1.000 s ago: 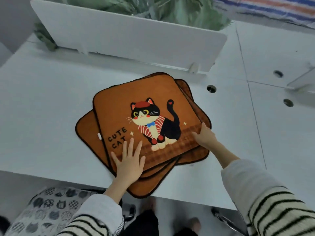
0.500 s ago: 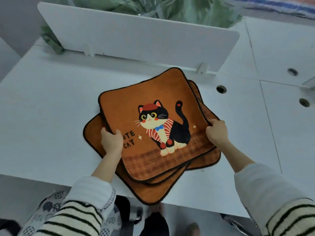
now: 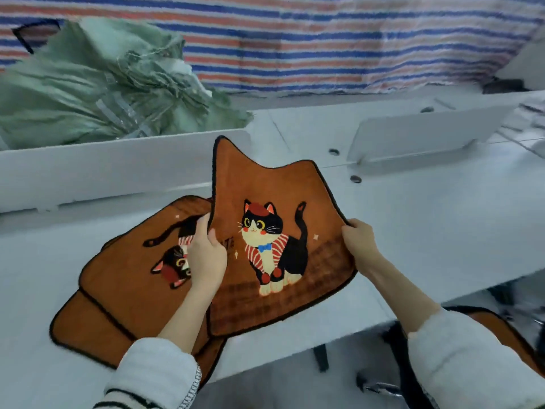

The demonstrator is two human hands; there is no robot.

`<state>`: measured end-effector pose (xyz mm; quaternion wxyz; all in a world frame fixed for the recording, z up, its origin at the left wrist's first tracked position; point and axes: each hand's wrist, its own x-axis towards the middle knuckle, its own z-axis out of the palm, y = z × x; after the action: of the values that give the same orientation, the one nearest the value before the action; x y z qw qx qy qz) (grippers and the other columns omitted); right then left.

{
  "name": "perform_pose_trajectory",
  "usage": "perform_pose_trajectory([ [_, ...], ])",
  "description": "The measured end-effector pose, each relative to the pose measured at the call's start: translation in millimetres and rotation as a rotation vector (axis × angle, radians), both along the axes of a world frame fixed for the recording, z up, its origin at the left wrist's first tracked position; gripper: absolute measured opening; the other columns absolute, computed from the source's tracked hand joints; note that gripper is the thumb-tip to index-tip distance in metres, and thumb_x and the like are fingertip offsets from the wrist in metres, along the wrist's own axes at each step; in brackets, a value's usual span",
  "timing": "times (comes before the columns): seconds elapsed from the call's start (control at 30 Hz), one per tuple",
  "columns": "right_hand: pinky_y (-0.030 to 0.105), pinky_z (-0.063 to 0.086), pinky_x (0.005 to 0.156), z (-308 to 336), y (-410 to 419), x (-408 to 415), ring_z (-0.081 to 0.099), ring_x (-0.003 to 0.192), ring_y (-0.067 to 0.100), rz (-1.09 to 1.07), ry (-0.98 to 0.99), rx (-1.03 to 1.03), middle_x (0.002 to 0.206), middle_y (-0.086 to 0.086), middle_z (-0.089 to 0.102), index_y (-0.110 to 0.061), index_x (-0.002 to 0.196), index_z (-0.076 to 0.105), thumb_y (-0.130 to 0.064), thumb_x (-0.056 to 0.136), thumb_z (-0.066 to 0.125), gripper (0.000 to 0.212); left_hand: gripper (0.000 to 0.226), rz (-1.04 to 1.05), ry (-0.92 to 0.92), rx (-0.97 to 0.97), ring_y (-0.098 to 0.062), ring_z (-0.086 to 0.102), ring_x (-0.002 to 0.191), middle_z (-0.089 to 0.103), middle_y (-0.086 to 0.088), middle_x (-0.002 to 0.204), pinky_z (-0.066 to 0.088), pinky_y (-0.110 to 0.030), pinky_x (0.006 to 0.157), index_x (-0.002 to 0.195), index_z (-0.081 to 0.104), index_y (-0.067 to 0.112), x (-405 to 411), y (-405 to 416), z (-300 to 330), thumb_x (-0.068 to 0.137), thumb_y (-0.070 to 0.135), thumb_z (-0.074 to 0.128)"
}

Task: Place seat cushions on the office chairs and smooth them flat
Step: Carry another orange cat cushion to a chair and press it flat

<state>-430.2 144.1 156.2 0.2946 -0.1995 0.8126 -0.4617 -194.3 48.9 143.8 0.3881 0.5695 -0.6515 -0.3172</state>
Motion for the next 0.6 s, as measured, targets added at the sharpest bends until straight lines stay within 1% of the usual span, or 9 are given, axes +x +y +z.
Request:
perform_pose_trajectory([
  [0.07,0.045,0.052,0.078,15,60,-33,0.056,0.079,0.027,-0.119,-0.086,-0.073,0.085,0.013,0.060,-0.008,0.082,0.059,-0.020,0.084,0.044,0.019,0.039,-0.115,0.039,-0.048,-0.029,0.053,0.116,0.057,-0.011,0.129,0.034,-0.024,0.092,0.138,0.044,0.013,-38,36,21,0.100,0.007,0.035],
  [0.13,0.040,0.054,0.083,30,126,-61,0.063,0.085,0.026,-0.229,-0.153,-0.129,0.089,0.008,0.066,-0.013,0.086,0.063,-0.038,0.089,0.052,0.028,0.038,-0.222,0.072,-0.064,-0.027,0.055,0.108,0.059,-0.012,0.124,0.035,-0.025,0.086,0.136,0.045,0.014,-77,79,35,0.100,0.007,0.035],
  [0.2,0.036,0.052,0.085,42,185,-80,0.063,0.088,0.025,-0.319,-0.117,-0.138,0.089,0.004,0.066,-0.014,0.093,0.063,-0.051,0.087,0.057,0.038,0.037,-0.299,0.096,-0.061,-0.028,0.055,0.109,0.058,-0.011,0.125,0.040,-0.030,0.089,0.136,0.045,0.015,-109,118,41,0.100,0.008,0.034],
  [0.27,0.034,0.054,0.082,56,256,-101,0.064,0.088,0.025,-0.411,-0.044,-0.192,0.092,0.006,0.067,-0.008,0.103,0.064,-0.048,0.088,0.058,0.044,0.036,-0.390,0.140,-0.055,-0.030,0.055,0.110,0.057,-0.009,0.125,0.040,-0.031,0.091,0.134,0.045,0.017,-144,171,49,0.100,0.008,0.033],
  [0.37,0.026,0.055,0.061,80,358,-124,0.065,0.073,0.019,-0.438,0.068,-0.192,0.083,0.004,0.068,-0.004,0.106,0.065,-0.034,0.096,0.051,0.034,0.035,-0.517,0.199,-0.052,-0.025,0.055,0.103,0.057,-0.005,0.118,0.043,-0.033,0.090,0.131,0.046,0.019,-193,250,61,0.101,0.009,0.032],
  [0.4,0.030,0.057,0.064,87,376,-127,0.066,0.073,0.023,-0.421,0.091,-0.181,0.083,0.007,0.069,-0.006,0.103,0.066,-0.031,0.098,0.049,0.030,0.034,-0.543,0.211,-0.055,-0.024,0.055,0.102,0.057,-0.003,0.117,0.045,-0.035,0.092,0.130,0.046,0.020,-201,265,63,0.101,0.010,0.032],
  [0.47,0.042,0.056,0.080,100,439,-142,0.068,0.083,0.035,-0.466,0.145,-0.139,0.092,0.016,0.071,-0.012,0.096,0.066,-0.024,0.098,0.049,0.022,0.033,-0.641,0.243,-0.054,-0.023,0.056,0.102,0.057,-0.001,0.116,0.046,-0.038,0.093,0.130,0.047,0.020,-232,316,68,0.101,0.011,0.033],
  [0.5,0.044,0.055,0.081,105,468,-149,0.068,0.082,0.035,-0.486,0.152,-0.119,0.092,0.017,0.071,-0.012,0.096,0.065,-0.018,0.097,0.049,0.018,0.033,-0.674,0.255,-0.050,-0.024,0.056,0.102,0.057,-0.001,0.115,0.046,-0.038,0.092,0.129,0.047,0.021,-245,339,70,0.101,0.010,0.033],
  [0.6,0.041,0.056,0.077,112,534,-167,0.064,0.074,0.026,-0.524,0.131,-0.066,0.086,0.010,0.066,-0.006,0.104,0.059,-0.006,0.094,0.045,0.017,0.033,-0.760,0.298,-0.042,-0.024,0.056,0.097,0.058,-0.002,0.111,0.046,-0.037,0.088,0.128,0.047,0.021,-279,394,76,0.101,0.010,0.033],
])
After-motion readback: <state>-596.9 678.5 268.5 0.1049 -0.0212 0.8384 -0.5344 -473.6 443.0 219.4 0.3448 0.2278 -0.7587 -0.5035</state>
